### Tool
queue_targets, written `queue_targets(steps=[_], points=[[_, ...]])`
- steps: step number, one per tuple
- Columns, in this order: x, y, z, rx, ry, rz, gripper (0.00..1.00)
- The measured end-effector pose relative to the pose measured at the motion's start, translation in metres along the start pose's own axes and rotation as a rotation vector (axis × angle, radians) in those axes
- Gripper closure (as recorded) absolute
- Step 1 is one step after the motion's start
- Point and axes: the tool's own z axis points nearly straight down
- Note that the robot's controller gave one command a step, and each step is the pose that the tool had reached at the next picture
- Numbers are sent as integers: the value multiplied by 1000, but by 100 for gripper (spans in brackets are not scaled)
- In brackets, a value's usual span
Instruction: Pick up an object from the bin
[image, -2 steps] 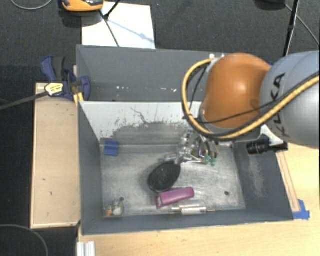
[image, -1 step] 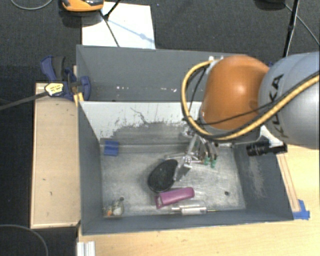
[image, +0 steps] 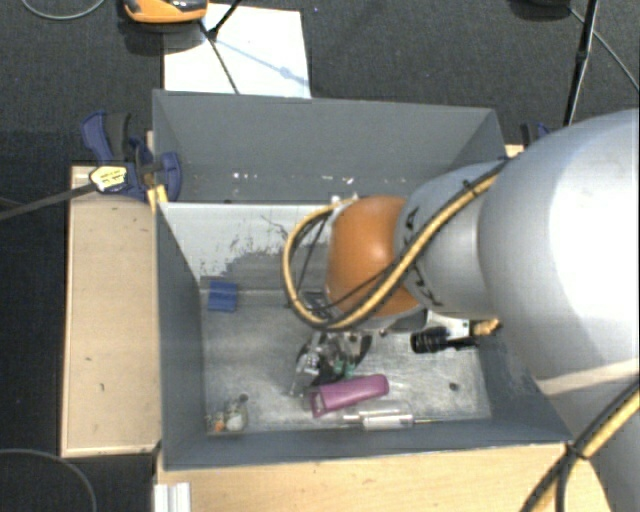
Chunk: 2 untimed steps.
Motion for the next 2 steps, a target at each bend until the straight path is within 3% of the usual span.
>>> queue_targets(steps=[1,2], points=[[11,-94,-7,3,0,-151,0],[12,-90,-7,-1,-2,-151,100]])
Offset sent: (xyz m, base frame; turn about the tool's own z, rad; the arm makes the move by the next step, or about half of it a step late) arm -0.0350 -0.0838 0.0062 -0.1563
